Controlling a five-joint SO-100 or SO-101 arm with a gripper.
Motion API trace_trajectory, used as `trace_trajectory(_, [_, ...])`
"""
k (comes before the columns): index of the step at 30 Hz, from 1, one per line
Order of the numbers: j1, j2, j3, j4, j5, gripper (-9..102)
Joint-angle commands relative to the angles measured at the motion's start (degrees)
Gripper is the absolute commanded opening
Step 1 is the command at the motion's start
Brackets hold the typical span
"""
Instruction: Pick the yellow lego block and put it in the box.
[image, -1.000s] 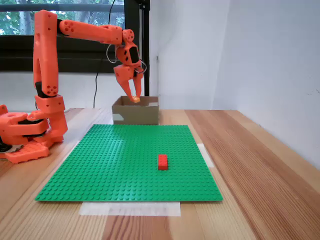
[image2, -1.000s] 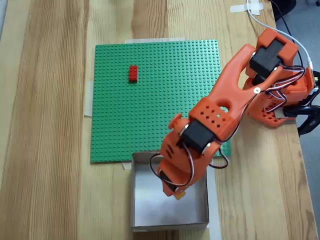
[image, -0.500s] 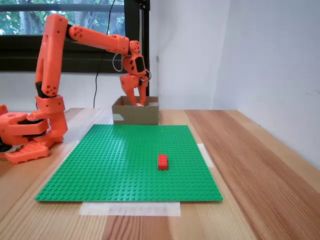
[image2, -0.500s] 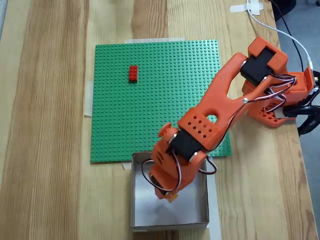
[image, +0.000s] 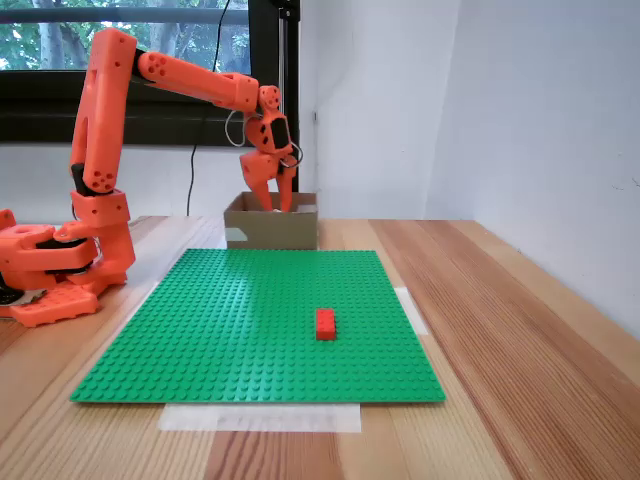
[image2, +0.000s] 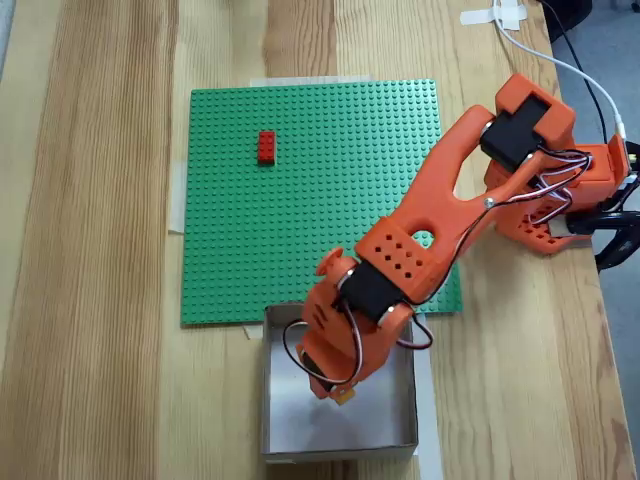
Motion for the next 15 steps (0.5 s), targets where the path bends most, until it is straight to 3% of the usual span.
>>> trace_trajectory(1, [0.00,0.79,-0.26,-0.44,-0.79,4])
trace_trajectory(15, [0.09,1.85,0.53,0.09,1.23,22])
